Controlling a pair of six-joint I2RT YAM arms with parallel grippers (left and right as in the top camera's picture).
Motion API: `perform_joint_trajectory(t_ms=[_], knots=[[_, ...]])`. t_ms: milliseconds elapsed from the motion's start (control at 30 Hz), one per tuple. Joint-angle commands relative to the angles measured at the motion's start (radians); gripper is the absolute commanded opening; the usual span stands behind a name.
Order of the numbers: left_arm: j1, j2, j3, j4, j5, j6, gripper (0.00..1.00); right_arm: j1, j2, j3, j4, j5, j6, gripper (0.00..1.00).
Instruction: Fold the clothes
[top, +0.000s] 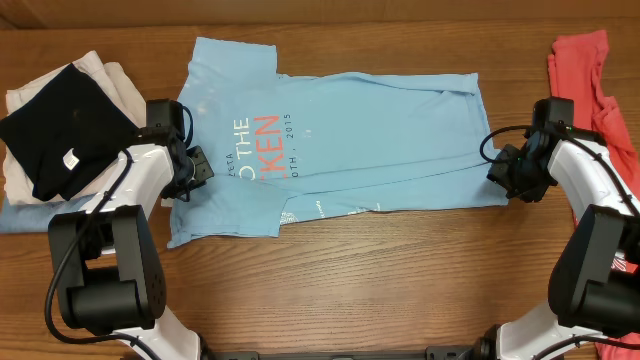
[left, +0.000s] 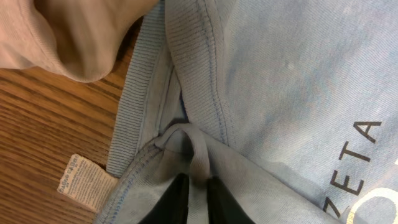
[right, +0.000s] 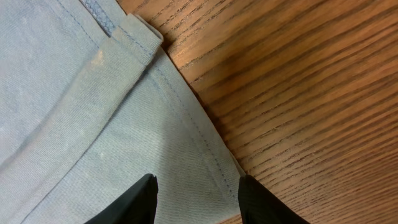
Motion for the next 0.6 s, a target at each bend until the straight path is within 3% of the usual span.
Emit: perform_joint_trajectory(t_ms=[0, 567], knots=[[-0.002, 0.029, -0.009, -0.002, -0.023, 0.016, 0.08, 0.003, -0.002, -0.003, 0.002, 0.016, -0.003, 0.46], [0.023, 0.014, 0.055, -0.014, 0.046, 0.042, 0.04, 0.003, -0.002, -0.003, 0.005, 0.017, -0.003, 0.46]])
